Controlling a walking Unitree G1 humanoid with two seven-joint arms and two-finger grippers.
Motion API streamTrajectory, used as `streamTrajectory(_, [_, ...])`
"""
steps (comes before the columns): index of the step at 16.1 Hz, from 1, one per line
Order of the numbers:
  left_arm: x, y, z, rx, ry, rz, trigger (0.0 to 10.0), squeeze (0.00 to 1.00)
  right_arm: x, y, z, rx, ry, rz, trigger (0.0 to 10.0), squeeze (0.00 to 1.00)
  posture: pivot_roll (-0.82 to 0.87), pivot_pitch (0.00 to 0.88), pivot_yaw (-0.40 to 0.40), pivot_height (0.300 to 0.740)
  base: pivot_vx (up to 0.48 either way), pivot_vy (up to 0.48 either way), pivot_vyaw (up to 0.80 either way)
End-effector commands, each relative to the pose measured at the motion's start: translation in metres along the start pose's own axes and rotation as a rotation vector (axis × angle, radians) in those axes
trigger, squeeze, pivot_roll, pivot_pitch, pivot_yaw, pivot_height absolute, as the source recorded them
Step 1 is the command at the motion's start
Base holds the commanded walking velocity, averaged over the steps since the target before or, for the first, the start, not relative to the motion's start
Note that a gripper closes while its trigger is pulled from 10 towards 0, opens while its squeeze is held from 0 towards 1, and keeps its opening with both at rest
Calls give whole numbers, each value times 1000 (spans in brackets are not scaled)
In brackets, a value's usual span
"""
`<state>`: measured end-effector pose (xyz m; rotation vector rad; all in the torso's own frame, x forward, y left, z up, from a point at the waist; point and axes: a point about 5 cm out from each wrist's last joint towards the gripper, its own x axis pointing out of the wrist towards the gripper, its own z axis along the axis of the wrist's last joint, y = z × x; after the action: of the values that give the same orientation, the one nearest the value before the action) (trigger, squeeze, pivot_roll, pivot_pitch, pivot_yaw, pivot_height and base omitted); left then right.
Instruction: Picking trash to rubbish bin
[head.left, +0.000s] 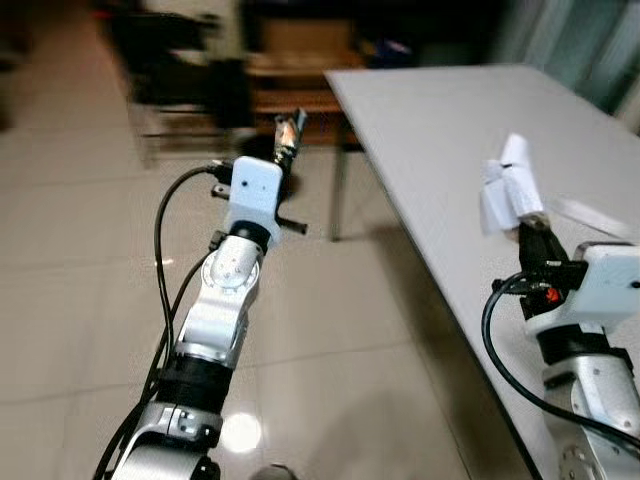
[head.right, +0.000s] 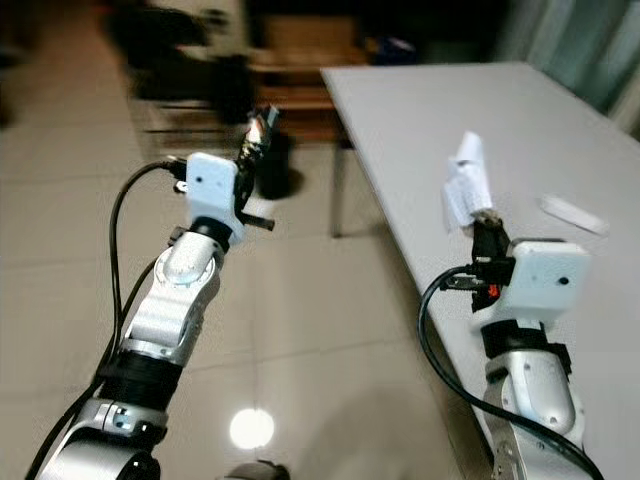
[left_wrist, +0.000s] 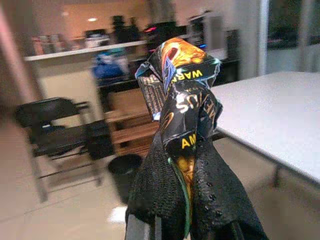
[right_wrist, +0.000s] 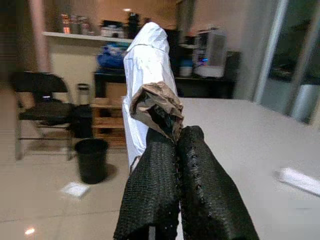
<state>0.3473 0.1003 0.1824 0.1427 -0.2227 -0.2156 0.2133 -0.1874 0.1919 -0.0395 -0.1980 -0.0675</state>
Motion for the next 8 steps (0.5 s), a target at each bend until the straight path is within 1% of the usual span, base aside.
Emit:
streamTrajectory(1, [2,-5,0,0,8,-14,0,0,0,-3,1,-8,-12,-15,10000,0,91,64,-15,740,0,0,800])
streamTrajectory(7, [2,-7,-2,-1,19,-18,0,0,1,-4,1,-8,-12,-18,10000,0,90,63,-16,740,0,0,800])
streamTrajectory(8, [2,-8,-4,-3,29,-20,0,0,2,-4,1,-2,-13,-23,10000,0,92,64,-16,740,0,0,0])
